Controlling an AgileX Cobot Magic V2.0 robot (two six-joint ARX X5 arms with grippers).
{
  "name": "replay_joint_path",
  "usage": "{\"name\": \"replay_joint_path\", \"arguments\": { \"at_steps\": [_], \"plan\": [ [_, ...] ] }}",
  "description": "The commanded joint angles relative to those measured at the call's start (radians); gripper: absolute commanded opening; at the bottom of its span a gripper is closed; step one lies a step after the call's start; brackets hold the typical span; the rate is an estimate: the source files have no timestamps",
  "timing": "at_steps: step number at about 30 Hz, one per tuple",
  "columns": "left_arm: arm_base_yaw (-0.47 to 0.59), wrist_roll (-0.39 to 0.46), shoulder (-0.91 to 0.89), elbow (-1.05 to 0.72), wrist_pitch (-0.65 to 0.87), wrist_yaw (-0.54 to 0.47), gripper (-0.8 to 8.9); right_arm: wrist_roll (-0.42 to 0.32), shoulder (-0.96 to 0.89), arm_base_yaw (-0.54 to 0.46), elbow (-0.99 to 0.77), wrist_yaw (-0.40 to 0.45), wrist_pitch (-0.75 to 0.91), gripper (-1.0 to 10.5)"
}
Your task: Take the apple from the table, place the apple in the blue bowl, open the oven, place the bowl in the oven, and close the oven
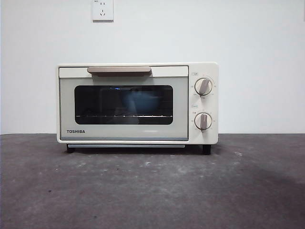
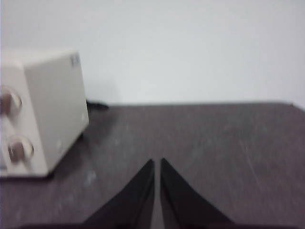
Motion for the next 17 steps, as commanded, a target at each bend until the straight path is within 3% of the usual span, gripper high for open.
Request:
{"name": "replay_joint_path", "arguments": {
  "at_steps": [1,7,17],
  "plan": [
    [0.002,-0.005,-0.002,-0.024,-0.002,0.002,0.07,-0.010,-0.003,0.003,-0.005,0.003,-0.063,0.0],
    [0.002,-0.005,-0.002,-0.024,-0.002,0.002,0.07,-0.011,-0.003,0.003,-0.011,0.003,-0.201,0.0],
    [0.002,-0.005,-0.002,-0.024,-0.002,0.002,0.07,0.016,-0.003,0.003,-0.010,-0.003,-0.174,0.0]
  ]
}}
